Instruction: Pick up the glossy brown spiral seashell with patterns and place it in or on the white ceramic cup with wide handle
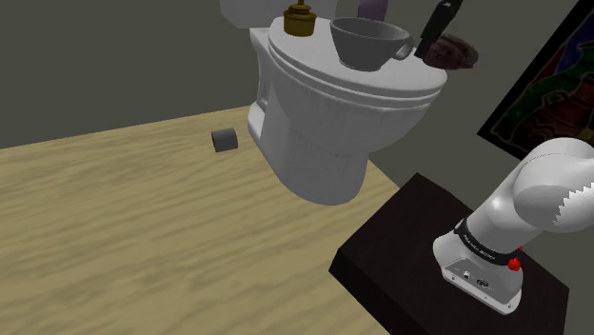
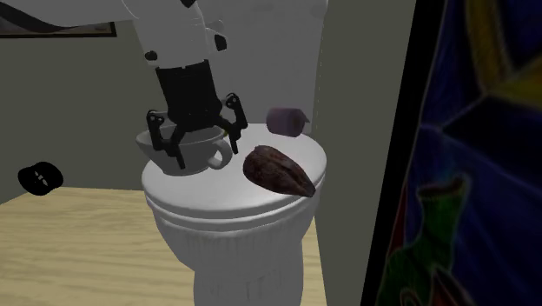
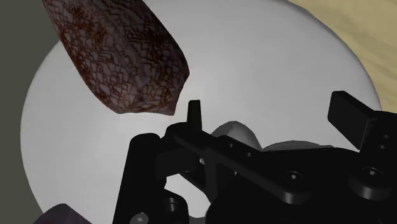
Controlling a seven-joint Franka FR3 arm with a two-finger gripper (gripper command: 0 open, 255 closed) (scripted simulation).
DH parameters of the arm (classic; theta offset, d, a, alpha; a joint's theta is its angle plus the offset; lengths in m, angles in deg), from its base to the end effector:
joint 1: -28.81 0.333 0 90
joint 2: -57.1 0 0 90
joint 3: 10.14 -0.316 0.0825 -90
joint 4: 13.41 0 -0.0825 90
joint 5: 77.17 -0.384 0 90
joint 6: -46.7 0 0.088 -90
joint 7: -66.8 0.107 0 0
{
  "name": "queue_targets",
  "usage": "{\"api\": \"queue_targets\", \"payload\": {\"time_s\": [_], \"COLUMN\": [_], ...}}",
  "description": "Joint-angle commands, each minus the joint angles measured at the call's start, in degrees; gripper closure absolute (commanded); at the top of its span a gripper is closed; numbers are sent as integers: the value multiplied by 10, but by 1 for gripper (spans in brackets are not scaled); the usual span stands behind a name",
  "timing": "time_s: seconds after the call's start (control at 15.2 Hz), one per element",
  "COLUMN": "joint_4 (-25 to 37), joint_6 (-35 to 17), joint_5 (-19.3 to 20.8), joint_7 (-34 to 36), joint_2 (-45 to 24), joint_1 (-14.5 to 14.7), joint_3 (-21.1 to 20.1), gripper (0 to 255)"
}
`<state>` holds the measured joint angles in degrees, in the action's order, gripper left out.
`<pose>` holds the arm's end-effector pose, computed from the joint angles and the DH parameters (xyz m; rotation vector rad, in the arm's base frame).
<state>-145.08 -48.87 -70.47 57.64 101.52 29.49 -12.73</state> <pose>0.3198 0.0119 0.6248 2.9618 0.3110 0.2028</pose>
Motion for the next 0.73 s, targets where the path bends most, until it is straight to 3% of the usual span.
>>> {"api": "queue_targets", "payload": {"time_s": [0.0, 0.59, 0.66], "joint_4": [0, 55, 46], "joint_6": [0, 75, 68], "joint_5": [0, 82, 84], "joint_7": [0, -317, -317], "joint_2": [0, -4, -2], "joint_1": [0, 36, 36], "joint_3": [0, 156, 157], "gripper": [0, 0, 0]}}
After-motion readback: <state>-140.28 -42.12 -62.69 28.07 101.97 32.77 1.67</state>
